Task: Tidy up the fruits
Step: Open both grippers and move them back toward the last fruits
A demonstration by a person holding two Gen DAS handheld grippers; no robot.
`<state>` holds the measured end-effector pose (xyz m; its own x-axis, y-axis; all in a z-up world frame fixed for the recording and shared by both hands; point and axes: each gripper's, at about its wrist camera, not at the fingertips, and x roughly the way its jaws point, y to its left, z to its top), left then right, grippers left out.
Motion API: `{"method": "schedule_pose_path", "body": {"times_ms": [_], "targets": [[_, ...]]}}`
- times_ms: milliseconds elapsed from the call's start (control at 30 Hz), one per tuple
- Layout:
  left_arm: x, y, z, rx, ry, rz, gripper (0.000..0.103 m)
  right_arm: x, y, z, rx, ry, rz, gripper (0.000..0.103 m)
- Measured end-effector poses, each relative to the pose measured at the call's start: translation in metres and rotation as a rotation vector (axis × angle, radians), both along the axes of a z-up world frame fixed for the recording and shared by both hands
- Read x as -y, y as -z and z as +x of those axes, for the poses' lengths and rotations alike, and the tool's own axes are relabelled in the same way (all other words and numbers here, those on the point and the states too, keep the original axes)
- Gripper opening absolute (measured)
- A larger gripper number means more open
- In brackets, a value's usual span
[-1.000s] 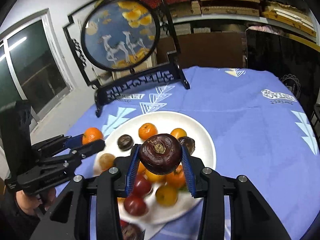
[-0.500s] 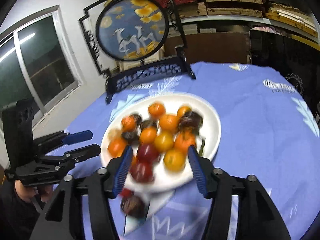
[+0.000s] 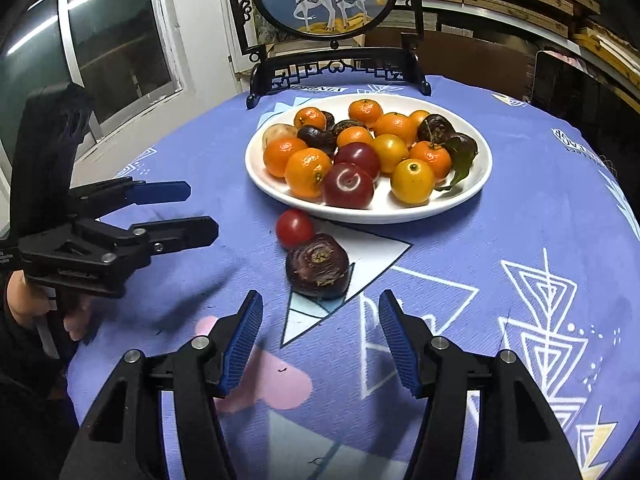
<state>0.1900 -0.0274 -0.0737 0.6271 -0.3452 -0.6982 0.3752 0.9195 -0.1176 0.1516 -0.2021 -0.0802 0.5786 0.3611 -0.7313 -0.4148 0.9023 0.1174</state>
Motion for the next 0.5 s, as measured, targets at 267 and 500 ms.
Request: {"method": "schedule_pose_path", "body": {"times_ms": [267,500], "targets": [[-0.007,0.000,0.004,-0.008,-0.031,-0.013,0.086,-0.010,0.002,0.016,-0.005,0.023,-0.042,0.061],[-0.010,0.000,0.005,-0.018,-0.037,-0.032,0.086,-0.032,0.006,0.030,-0.002,0.010,-0.103,0.061]]}}
